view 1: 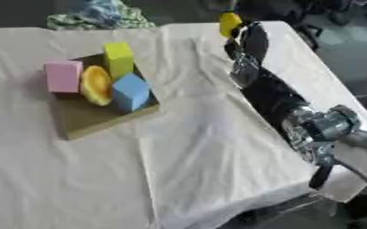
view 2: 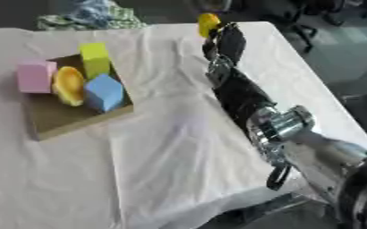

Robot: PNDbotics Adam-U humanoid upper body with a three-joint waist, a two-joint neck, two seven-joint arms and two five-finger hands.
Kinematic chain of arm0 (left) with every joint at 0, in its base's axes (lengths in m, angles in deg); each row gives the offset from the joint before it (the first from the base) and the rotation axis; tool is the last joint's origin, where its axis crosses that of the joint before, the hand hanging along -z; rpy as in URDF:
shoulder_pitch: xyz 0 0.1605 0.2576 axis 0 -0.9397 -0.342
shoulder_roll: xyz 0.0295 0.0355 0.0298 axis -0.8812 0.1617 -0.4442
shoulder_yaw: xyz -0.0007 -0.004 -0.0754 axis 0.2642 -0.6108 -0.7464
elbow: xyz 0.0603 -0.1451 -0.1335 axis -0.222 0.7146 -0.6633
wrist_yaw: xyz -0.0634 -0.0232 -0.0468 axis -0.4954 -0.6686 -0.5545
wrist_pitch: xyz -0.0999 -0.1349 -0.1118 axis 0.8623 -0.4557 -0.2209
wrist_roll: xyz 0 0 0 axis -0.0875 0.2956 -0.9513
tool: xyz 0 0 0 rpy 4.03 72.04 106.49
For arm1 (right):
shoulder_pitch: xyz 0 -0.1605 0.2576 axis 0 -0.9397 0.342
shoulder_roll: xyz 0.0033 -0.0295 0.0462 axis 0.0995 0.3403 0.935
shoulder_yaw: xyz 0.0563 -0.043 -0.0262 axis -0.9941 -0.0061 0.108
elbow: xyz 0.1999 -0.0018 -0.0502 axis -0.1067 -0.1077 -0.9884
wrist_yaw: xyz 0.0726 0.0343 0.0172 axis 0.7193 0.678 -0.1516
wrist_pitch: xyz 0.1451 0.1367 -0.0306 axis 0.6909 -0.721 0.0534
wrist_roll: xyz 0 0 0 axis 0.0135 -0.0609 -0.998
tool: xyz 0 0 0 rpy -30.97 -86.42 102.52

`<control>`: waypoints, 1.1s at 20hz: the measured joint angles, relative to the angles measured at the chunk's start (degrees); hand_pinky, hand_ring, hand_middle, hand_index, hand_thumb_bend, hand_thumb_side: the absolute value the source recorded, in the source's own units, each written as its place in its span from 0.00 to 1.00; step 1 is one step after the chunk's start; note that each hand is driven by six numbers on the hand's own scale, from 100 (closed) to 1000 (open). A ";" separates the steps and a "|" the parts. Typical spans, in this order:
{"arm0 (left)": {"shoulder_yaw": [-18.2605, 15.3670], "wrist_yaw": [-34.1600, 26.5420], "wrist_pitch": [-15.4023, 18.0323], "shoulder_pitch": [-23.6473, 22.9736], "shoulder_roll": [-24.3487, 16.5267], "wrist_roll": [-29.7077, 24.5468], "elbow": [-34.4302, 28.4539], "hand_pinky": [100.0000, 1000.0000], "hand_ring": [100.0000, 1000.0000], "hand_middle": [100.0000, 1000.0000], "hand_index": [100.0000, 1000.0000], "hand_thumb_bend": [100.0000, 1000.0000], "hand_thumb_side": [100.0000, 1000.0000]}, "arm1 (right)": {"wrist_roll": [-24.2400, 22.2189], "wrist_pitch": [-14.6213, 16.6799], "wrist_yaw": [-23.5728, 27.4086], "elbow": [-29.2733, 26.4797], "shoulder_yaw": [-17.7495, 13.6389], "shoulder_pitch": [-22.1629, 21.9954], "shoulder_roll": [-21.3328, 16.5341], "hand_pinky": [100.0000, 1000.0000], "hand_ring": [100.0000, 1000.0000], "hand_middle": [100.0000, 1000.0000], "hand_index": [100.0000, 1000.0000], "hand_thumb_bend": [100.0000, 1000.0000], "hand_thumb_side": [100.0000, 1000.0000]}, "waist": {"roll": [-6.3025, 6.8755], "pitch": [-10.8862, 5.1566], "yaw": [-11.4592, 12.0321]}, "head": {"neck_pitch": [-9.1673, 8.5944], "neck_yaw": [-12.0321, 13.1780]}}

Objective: Pick up objects on the table and place them in the box.

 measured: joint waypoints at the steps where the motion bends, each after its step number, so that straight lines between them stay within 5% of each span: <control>1: -0.02 -0.03 -0.06 -0.24 0.21 0.06 0.15 0.70 0.46 0.58 0.76 0.07 0.89 | -2.52 1.15 -1.18 -2.42 0.85 -0.18 0.64 0.60 0.51 0.24 0.33 0.00 0.00 | 0.00 -0.36 -0.57 | 0.00 0.43; 9: -0.05 -0.47 -0.26 -0.90 1.31 0.29 0.60 0.70 0.46 0.59 0.76 0.08 0.88 | -19.58 9.93 -7.22 -13.97 9.45 -0.23 7.50 0.62 0.53 0.25 0.35 0.00 0.00 | 0.00 -2.86 -1.90 | 0.00 3.40; 19: -0.05 -1.05 -0.27 -0.89 2.11 0.28 0.92 0.70 0.46 0.59 0.76 0.08 0.88 | -27.76 17.73 -18.48 -14.24 14.86 -0.58 15.24 0.65 0.57 0.30 0.40 0.00 0.00 | 0.02 -3.77 -1.77 | 0.00 3.83; 21: -0.05 -1.21 -0.28 -0.89 2.13 0.27 0.93 0.70 0.46 0.59 0.76 0.08 0.88 | -28.72 18.80 -19.87 -13.76 15.06 -0.98 15.89 0.65 0.59 0.34 0.44 0.03 0.04 | 0.02 -3.91 -1.91 | 0.00 3.87; 22: -0.05 -1.25 -0.28 -0.89 2.17 0.26 0.93 0.70 0.46 0.59 0.76 0.08 0.88 | -29.17 19.25 -20.39 -13.53 15.14 -1.13 16.09 0.68 0.64 0.44 0.57 0.11 0.19 | 0.02 -3.96 -2.07 | 0.00 3.89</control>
